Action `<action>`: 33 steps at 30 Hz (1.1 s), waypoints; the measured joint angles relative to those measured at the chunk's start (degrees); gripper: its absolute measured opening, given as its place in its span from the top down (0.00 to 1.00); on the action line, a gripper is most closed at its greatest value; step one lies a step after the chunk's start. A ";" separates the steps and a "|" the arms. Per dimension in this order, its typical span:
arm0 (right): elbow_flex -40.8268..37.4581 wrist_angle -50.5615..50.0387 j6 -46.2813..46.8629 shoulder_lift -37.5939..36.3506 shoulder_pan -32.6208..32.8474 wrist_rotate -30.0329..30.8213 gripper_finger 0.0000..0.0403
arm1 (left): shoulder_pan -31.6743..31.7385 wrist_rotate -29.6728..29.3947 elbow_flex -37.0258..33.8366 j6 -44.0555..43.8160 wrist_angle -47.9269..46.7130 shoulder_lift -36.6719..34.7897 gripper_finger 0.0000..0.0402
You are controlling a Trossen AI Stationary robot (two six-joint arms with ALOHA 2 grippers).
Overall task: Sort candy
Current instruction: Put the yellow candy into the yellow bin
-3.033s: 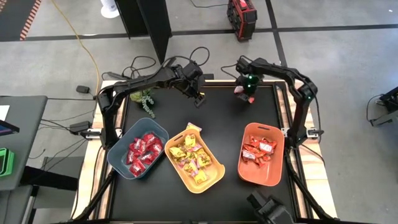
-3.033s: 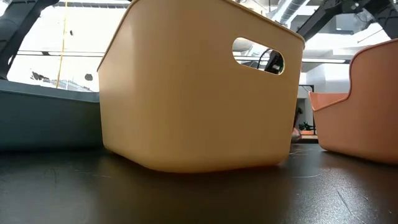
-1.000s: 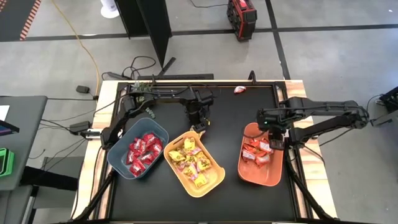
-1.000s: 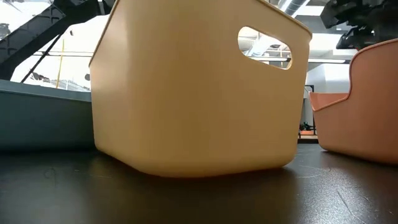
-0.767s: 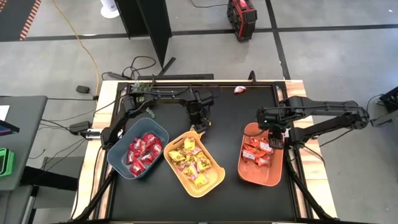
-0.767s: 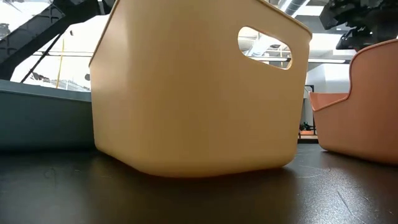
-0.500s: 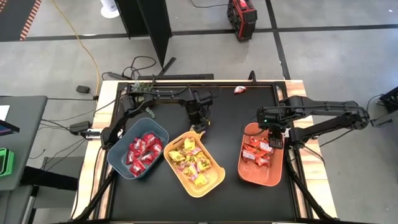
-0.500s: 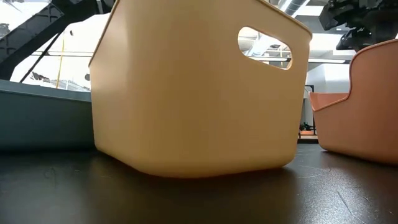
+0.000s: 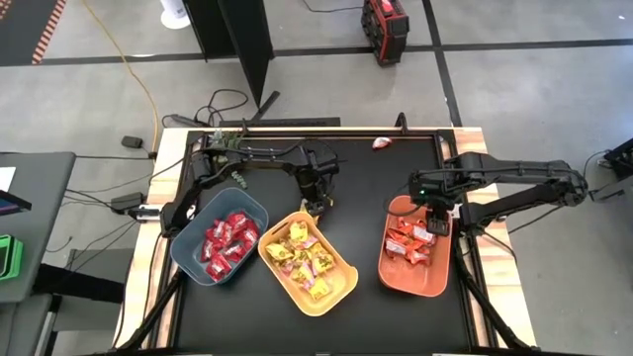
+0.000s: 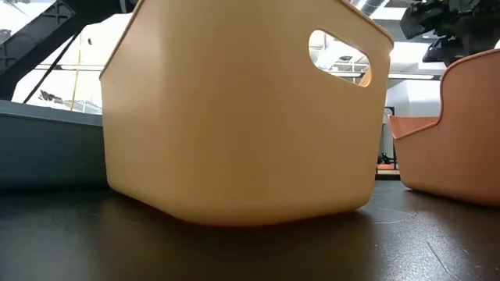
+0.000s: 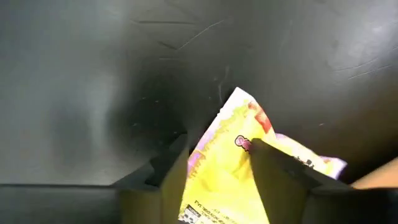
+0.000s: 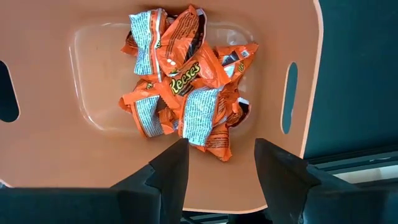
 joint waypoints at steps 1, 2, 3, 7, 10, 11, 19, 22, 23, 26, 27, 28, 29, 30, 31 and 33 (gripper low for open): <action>0.00 0.00 0.00 0.00 0.00 0.23 0.51 | -0.10 -0.77 -0.48 -0.38 0.25 -0.05 0.64; 0.00 0.02 0.00 0.00 0.00 0.57 0.51 | -0.14 -1.40 -0.69 -0.85 0.34 -0.07 0.68; 0.00 0.01 0.00 0.00 0.00 0.94 0.51 | -0.14 -1.71 -0.73 -1.33 0.44 -0.07 0.73; 0.00 0.08 -0.01 0.00 -0.02 1.24 0.51 | -0.03 -2.93 0.25 -2.08 -0.35 -0.28 0.96; 0.00 0.25 -0.02 0.00 0.00 1.30 0.51 | 0.03 -4.67 3.83 -0.64 -2.83 -0.07 0.99; 0.00 0.29 -0.02 0.00 -0.01 1.44 0.51 | 0.03 -5.61 5.35 0.17 -4.19 0.03 0.99; 0.00 1.42 -0.44 0.00 -0.01 3.99 0.51 | 0.30 -13.92 25.87 7.29 -17.86 0.12 1.00; 0.00 2.64 -1.75 0.00 -0.01 4.33 0.51 | 0.30 -13.58 35.78 11.28 -21.55 0.31 1.00; 0.00 3.10 -2.15 0.00 -0.02 4.33 0.51 | 0.32 -12.07 39.24 13.82 -22.64 0.31 1.00; -0.02 5.00 -3.11 -0.02 -0.36 4.85 0.51 | 0.47 -4.49 37.88 21.03 -21.57 -5.23 1.00; -0.02 5.37 -3.42 -0.02 -0.81 5.45 0.51 | 0.62 -0.63 36.29 23.10 -21.67 -7.34 1.00; -0.02 5.68 -3.59 0.00 -1.35 5.93 0.51 | 0.63 3.45 34.95 24.50 -22.50 -9.57 1.00; -0.02 5.96 -3.94 0.00 -2.14 6.57 0.51 | 0.73 6.81 34.04 25.09 -23.34 -11.37 1.00; -0.02 6.47 -4.59 -0.01 -3.11 7.43 0.51 | 0.67 9.34 33.59 25.67 -24.68 -12.52 1.00; -0.02 7.12 -5.39 -0.02 -4.26 8.17 0.51 | 0.67 11.82 33.55 26.05 -26.53 -13.50 1.00; -0.02 9.13 -7.51 -0.02 -6.89 9.02 0.51 | 0.51 15.55 33.45 26.16 -29.40 -14.94 1.00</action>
